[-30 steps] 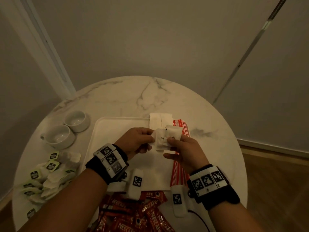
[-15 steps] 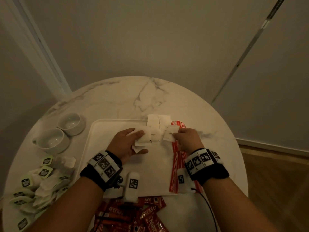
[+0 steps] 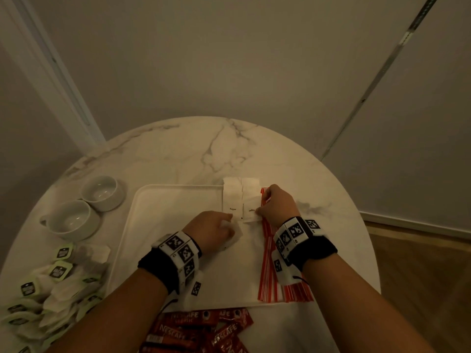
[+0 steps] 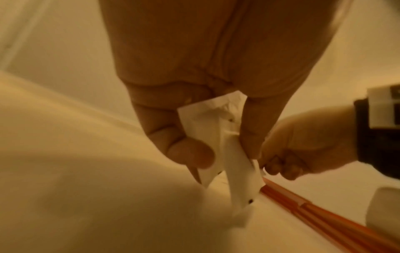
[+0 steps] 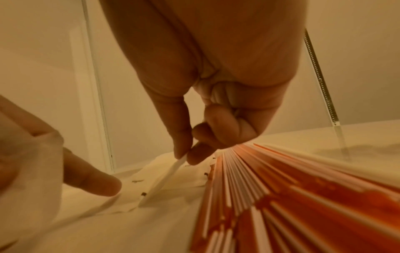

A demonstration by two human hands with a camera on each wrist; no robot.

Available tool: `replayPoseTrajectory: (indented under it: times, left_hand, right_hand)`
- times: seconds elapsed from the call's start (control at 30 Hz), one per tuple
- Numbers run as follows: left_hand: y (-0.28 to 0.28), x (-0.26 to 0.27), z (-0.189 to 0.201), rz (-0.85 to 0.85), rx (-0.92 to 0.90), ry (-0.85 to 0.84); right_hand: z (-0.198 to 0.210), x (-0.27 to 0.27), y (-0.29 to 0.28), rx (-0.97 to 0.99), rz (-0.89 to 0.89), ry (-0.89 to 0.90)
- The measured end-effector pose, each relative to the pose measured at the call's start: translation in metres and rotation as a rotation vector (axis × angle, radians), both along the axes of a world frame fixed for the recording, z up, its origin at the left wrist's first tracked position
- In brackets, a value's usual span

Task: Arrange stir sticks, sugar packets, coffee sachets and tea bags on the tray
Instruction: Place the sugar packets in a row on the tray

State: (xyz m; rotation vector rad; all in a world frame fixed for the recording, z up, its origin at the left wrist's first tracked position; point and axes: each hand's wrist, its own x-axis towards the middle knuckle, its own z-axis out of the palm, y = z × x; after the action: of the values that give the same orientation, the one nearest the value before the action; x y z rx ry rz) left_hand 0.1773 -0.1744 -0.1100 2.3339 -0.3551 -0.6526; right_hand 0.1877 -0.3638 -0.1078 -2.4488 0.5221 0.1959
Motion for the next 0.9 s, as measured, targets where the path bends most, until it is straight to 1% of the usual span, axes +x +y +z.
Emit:
replayPoseTrajectory:
  times: [0.1, 0.17, 0.23, 0.33, 0.47, 0.53, 0.6, 0.67, 0.7, 0.73, 0.77, 0.87, 0.9]
  left_hand:
    - [-0.003, -0.001, 0.0, -0.104, 0.069, -0.091]
    - [-0.002, 0.001, -0.001, -0.156, 0.105, -0.121]
    - [-0.003, 0.004, -0.005, -0.211, 0.117, -0.136]
    - [-0.006, 0.007, -0.009, -0.293, 0.16, -0.114]
    - [-0.012, 0.008, -0.011, -0.343, 0.2, -0.066]
    - [-0.016, 0.009, -0.009, -0.371, 0.216, -0.046]
    - [-0.019, 0.007, -0.003, -0.378, 0.208, -0.063]
    - [-0.021, 0.004, 0.001, -0.358, 0.198, -0.094]
    - [-0.022, 0.003, 0.002, -0.354, 0.197, -0.102]
    - [-0.022, 0.003, 0.001, -0.356, 0.206, -0.1]
    - [-0.022, 0.002, 0.001, -0.361, 0.209, -0.096]
    - [-0.022, -0.001, 0.004, -0.362, 0.234, -0.07]
    - [-0.022, -0.002, 0.005, -0.341, 0.224, -0.073]
  right_hand:
    - [-0.001, 0.001, 0.0, 0.016, -0.006, -0.032]
    - [0.003, 0.001, -0.003, 0.091, -0.04, -0.077]
    - [0.011, 0.0, -0.007, 0.226, -0.106, -0.128]
    - [0.023, -0.003, -0.012, 0.459, -0.211, -0.168]
    - [0.031, -0.007, -0.016, 0.771, -0.348, -0.166]
    - [0.03, -0.007, -0.02, 0.865, -0.393, -0.153]
    - [0.029, -0.005, -0.023, 0.949, -0.415, -0.133]
    - [0.029, -0.005, -0.024, 0.99, -0.388, -0.105]
    - [0.029, -0.005, -0.024, 0.971, -0.349, -0.09]
    - [0.029, -0.004, -0.023, 0.904, -0.291, -0.078]
    - [0.028, -0.004, -0.023, 0.778, -0.207, -0.066]
    - [0.024, 0.003, -0.017, 0.289, 0.055, -0.021]
    - [0.022, 0.006, -0.015, 0.192, 0.103, -0.005]
